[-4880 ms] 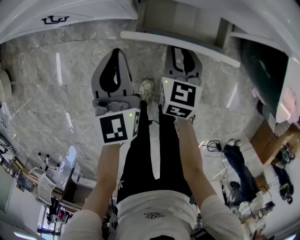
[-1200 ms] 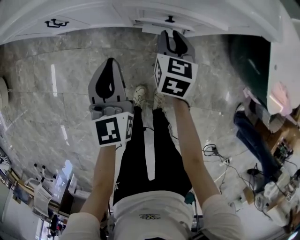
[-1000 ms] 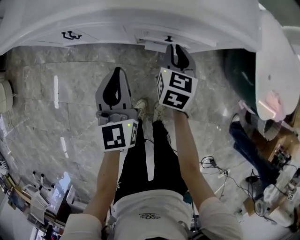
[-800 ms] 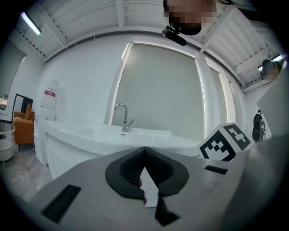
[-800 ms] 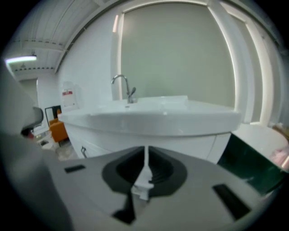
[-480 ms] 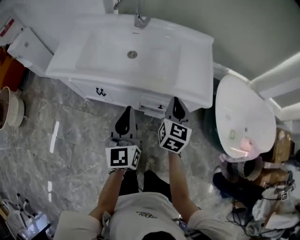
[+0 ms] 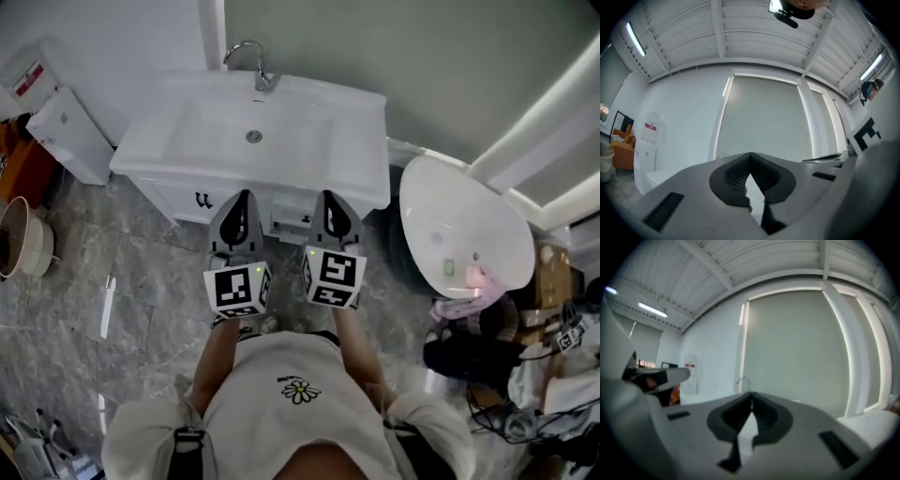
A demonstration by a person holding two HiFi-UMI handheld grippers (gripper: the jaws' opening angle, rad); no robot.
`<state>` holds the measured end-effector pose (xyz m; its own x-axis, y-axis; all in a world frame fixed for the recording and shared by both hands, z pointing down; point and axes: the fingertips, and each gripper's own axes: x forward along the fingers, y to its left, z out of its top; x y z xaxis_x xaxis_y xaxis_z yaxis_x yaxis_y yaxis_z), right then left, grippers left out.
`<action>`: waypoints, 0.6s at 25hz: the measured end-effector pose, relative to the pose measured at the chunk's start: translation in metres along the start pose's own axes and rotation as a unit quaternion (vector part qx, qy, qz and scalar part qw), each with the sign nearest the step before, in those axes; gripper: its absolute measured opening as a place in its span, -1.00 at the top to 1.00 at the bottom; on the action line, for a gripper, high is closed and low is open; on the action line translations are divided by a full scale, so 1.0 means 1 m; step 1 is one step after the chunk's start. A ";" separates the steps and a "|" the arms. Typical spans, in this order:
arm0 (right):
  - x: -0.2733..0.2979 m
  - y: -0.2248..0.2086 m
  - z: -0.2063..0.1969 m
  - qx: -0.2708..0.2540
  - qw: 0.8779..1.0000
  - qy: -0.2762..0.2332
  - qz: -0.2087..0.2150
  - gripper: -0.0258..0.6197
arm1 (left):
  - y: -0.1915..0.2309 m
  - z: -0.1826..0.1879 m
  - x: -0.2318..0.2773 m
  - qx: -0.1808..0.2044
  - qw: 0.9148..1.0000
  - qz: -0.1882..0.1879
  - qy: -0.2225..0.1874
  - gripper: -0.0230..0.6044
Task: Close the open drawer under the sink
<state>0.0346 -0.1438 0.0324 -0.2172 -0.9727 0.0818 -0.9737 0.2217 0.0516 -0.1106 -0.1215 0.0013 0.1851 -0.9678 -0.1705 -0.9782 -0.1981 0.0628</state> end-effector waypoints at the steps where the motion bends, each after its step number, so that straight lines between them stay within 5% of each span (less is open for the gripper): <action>1: -0.008 0.004 0.005 -0.016 1.000 -0.006 0.000 0.83 | 0.000 0.001 -0.003 -0.009 1.000 0.000 0.001 0.87; 9: -0.054 -0.008 -0.007 -0.013 0.999 -0.015 -0.029 0.83 | -0.035 -0.008 -0.031 0.033 0.999 -0.041 0.005 0.87; 15: -0.072 -0.005 -0.012 -0.013 0.999 -0.010 -0.036 0.83 | -0.033 -0.003 -0.044 0.037 0.998 -0.037 0.018 0.87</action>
<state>0.0564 -0.0740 0.0385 -0.1478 -0.9873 0.0575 -0.9849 0.1522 0.0830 -0.0863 -0.0727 0.0098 0.2600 -0.9558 -0.1371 -0.9655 -0.2595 -0.0215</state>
